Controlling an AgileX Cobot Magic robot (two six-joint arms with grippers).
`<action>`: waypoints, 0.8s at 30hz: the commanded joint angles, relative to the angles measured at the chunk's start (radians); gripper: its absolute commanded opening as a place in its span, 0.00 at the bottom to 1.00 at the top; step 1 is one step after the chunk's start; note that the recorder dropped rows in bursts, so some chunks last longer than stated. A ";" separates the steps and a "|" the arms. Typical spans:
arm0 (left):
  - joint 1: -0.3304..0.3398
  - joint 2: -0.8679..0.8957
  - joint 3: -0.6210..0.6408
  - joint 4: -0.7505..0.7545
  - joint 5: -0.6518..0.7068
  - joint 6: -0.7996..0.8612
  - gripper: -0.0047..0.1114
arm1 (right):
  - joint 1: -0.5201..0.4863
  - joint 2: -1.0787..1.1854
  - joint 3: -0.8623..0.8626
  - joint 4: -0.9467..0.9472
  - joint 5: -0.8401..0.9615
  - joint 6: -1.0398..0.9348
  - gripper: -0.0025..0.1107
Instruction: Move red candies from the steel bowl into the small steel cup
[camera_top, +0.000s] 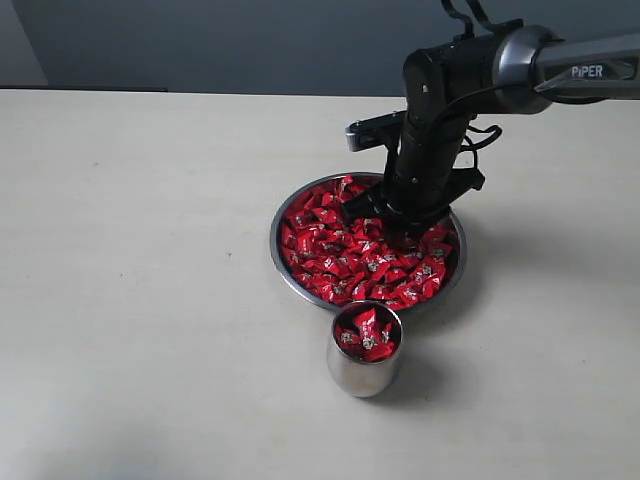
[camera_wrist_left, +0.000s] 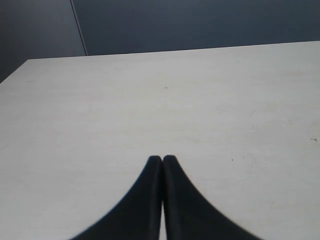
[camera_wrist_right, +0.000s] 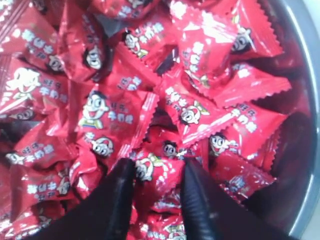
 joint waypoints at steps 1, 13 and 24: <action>0.002 -0.005 0.002 0.002 -0.010 -0.002 0.04 | -0.006 -0.001 0.005 0.000 -0.014 -0.005 0.05; 0.002 -0.005 0.002 0.002 -0.010 -0.002 0.04 | -0.006 -0.019 0.005 -0.010 -0.023 -0.005 0.02; 0.002 -0.005 0.002 0.002 -0.010 -0.002 0.04 | -0.006 -0.182 0.005 -0.047 -0.007 0.002 0.02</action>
